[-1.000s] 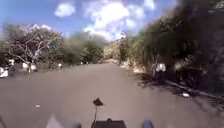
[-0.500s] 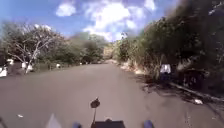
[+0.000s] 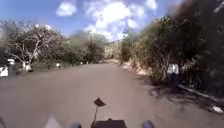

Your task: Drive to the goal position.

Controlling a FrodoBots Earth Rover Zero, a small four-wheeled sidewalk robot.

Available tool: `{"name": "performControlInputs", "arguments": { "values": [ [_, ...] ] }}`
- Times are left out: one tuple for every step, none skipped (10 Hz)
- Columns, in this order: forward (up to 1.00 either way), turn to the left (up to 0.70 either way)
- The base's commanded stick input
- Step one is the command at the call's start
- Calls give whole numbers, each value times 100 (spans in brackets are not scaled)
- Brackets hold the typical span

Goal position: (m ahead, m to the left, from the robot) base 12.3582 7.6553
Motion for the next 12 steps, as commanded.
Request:
{"name": "performControlInputs", "arguments": {
  "values": [
    [70, 0],
    [70, 0],
    [70, 0],
    [70, 0],
    [70, 0],
    [70, 0],
    [70, -2],
    [70, -4],
    [70, -33],
    [70, -34],
    [70, -35],
    [70, -9]
  ]
}}
